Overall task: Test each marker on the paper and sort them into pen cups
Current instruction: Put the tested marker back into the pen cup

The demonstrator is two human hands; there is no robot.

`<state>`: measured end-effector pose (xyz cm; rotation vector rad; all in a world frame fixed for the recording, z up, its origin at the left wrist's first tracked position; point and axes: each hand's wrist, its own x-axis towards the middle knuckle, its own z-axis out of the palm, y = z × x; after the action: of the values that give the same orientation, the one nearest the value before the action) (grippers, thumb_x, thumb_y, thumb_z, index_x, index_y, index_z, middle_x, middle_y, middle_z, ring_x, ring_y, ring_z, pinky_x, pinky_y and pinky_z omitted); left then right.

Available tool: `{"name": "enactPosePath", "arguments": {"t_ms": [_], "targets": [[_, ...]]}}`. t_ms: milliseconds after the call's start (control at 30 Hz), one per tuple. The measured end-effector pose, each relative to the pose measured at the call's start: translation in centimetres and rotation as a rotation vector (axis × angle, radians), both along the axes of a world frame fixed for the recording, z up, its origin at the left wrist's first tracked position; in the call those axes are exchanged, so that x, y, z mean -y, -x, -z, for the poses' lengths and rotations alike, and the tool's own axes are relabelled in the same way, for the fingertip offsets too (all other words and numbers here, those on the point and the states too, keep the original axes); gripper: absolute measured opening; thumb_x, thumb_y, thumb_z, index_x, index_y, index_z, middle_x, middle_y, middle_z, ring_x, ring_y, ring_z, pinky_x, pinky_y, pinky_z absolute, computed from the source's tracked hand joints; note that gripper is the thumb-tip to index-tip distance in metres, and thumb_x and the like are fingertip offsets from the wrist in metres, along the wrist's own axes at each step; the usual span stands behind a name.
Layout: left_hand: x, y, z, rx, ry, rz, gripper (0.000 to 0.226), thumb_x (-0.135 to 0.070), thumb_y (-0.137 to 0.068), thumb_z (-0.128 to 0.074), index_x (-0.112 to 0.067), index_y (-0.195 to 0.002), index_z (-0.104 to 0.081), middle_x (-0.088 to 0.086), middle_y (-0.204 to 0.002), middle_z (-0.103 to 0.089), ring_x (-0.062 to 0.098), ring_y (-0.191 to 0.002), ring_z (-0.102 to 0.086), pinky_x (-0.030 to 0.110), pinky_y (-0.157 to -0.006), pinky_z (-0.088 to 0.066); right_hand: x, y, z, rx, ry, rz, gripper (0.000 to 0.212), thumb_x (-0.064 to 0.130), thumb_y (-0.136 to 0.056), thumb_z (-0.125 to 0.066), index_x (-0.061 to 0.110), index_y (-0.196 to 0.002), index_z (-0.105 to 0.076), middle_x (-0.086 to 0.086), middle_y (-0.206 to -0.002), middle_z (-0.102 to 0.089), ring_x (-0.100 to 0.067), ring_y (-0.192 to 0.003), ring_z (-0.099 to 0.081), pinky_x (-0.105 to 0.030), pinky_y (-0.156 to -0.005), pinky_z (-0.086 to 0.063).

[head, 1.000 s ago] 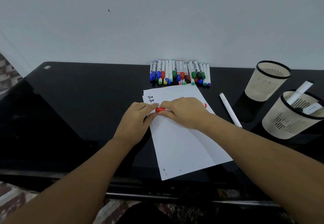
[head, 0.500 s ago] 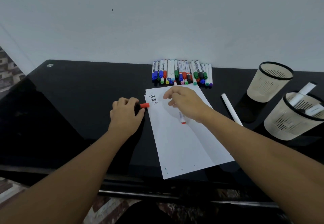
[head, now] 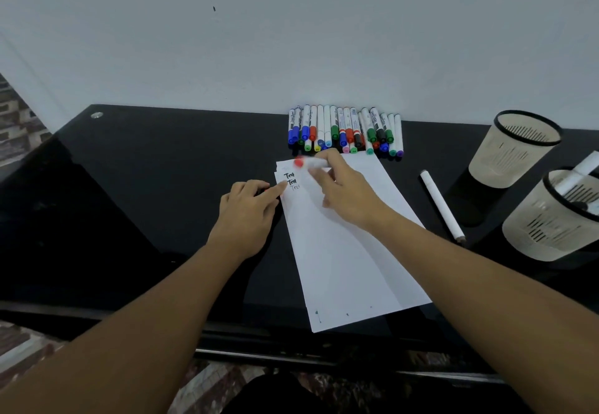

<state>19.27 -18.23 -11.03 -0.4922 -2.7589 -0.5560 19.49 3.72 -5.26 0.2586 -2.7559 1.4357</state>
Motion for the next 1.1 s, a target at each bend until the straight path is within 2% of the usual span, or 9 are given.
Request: {"name": "enactPosePath", "arguments": {"t_ms": [67,133,267,400,533,633,767,900,1100], "targets": [[0.1,0.0,0.1,-0.002,-0.002,0.002,0.042,-0.025,-0.106,-0.049,-0.035,-0.147,-0.052,-0.002,-0.133,-0.057,0.023,-0.124,-0.043,0.044,-0.098,-0.038,1.0,-0.1,0.3,0.034,0.176,0.088,0.036,0.057,-0.106,-0.043,0.035,-0.130,-0.057,0.010,-0.092,-0.065,-0.008,-0.082,-0.063,-0.034,-0.080,-0.053],[0.2,0.0,0.1,-0.006,-0.021,0.001,0.043,-0.025,-0.106,-0.050,-0.034,-0.147,-0.052,-0.001,-0.134,-0.059,0.024,-0.124,-0.044,0.044,-0.098,-0.039,1.9,0.0,0.5,0.012,0.265,0.165,0.044,0.059,-0.104,-0.046,0.032,-0.133,-0.064,0.014,-0.108,-0.069,-0.002,-0.100,-0.063,-0.023,-0.088,-0.049],[0.1,-0.2,0.0,-0.003,-0.064,0.009,0.041,-0.023,-0.104,-0.054,-0.031,-0.145,-0.056,0.000,-0.131,-0.061,0.026,-0.122,-0.046,0.047,-0.096,-0.043,2.2,-0.2,1.7,0.043,0.344,0.263,0.032,0.045,-0.105,-0.054,0.017,-0.111,-0.069,0.000,-0.091,-0.068,-0.004,-0.078,-0.061,-0.018,-0.073,-0.048],[0.2,-0.1,-0.1,0.001,-0.069,-0.006,0.038,-0.021,-0.104,-0.054,-0.028,-0.141,-0.060,0.001,-0.132,-0.063,0.027,-0.124,-0.048,0.048,-0.098,-0.044,2.2,-0.4,3.0,0.087,0.270,0.268,0.025,0.045,-0.100,-0.064,0.022,-0.110,-0.062,0.009,-0.100,-0.074,-0.009,-0.097,-0.071,-0.034,-0.094,-0.057],[0.2,-0.3,-0.2,0.027,-0.114,-0.013,0.038,-0.011,-0.105,-0.049,-0.022,-0.139,-0.062,-0.002,-0.136,-0.064,0.025,-0.125,-0.049,0.047,-0.099,-0.046,2.2,-0.1,3.3,0.013,0.235,0.257,0.016,0.040,-0.098,-0.068,0.027,-0.104,-0.061,0.005,-0.096,-0.073,-0.012,-0.093,-0.071,-0.037,-0.088,-0.060],[0.4,-0.2,-0.2,0.026,-0.111,-0.017,0.040,-0.010,-0.105,-0.048,-0.022,-0.140,-0.061,-0.004,-0.136,-0.065,0.024,-0.124,-0.049,0.046,-0.099,-0.046,2.3,-0.1,3.1,0.051,0.253,0.232,0.013,0.038,-0.103,-0.062,0.029,-0.112,-0.064,0.008,-0.104,-0.073,-0.009,-0.097,-0.069,-0.029,-0.090,-0.058],[0.3,-0.1,-0.2,0.041,-0.128,-0.035,0.038,-0.013,-0.105,-0.048,-0.021,-0.140,-0.062,-0.005,-0.136,-0.064,0.022,-0.126,-0.048,0.040,-0.103,-0.043,2.4,-0.3,3.0,0.033,0.233,0.213,0.016,0.036,-0.100,-0.067,0.028,-0.114,-0.068,0.013,-0.105,-0.071,-0.006,-0.098,-0.067,-0.017,-0.081,-0.054],[0.3,-0.1,-0.2,0.044,-0.153,-0.039,0.037,-0.014,-0.105,-0.049,-0.021,-0.139,-0.062,-0.005,-0.135,-0.065,0.020,-0.125,-0.048,0.041,-0.104,-0.044,2.4,-0.3,3.0,0.049,0.201,0.206,0.015,0.038,-0.101,-0.065,0.026,-0.110,-0.068,0.009,-0.098,-0.072,-0.008,-0.095,-0.067,-0.024,-0.086,-0.055],[0.3,0.0,-0.1,0.040,-0.148,-0.041,0.037,-0.015,-0.105,-0.051,-0.021,-0.140,-0.062,-0.005,-0.134,-0.066,0.020,-0.124,-0.048,0.042,-0.104,-0.045,2.7,0.1,3.1,0.116,0.103,0.195,0.029,0.045,-0.105,-0.054,0.020,-0.114,-0.067,0.005,-0.099,-0.071,-0.011,-0.096,-0.066,-0.036,-0.094,-0.054]]}}
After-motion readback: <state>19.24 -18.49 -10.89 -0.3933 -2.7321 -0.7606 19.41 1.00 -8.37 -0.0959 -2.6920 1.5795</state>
